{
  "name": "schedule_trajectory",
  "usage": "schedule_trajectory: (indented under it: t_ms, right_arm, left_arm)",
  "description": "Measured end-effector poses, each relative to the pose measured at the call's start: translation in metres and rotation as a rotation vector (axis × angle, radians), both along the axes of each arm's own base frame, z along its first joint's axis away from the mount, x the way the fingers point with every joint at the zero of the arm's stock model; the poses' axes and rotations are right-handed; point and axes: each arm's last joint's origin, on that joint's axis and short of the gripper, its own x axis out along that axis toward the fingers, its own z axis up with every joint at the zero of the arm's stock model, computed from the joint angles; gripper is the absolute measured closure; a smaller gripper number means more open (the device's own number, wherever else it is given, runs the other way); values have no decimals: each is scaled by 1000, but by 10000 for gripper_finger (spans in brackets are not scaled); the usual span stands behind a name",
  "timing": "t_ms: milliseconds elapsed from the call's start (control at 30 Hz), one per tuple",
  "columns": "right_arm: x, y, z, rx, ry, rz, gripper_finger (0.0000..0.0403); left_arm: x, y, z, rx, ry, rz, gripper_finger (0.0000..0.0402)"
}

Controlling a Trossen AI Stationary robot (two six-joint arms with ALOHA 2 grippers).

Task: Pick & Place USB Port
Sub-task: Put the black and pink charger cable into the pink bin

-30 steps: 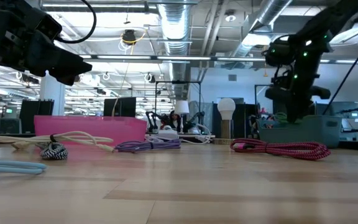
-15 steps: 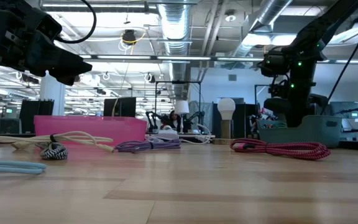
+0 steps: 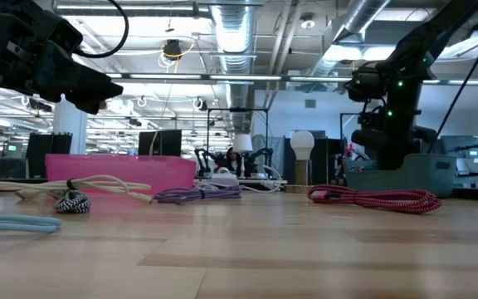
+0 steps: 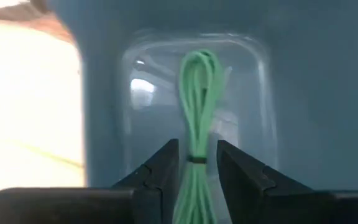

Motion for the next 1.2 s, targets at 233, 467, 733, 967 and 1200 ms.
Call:
schedule_trajectory:
  t_ms: [233, 467, 733, 967, 1200]
  right_arm:
    - [18, -1, 19, 60, -154, 137, 305]
    - [41, 7, 40, 90, -262, 270, 305]
    - [56, 32, 52, 248, -297, 413, 305]
    - [66, 55, 54, 309, -278, 500, 305]
    - [86, 73, 70, 188, -436, 671, 305]
  left_arm:
    - [0, 0, 0, 0, 0, 0, 253]
    - [0, 0, 0, 0, 0, 0, 253]
    - [0, 0, 0, 0, 0, 0, 253]
    - [0, 0, 0, 0, 0, 0, 253]
    - [0, 0, 0, 0, -3, 0, 253]
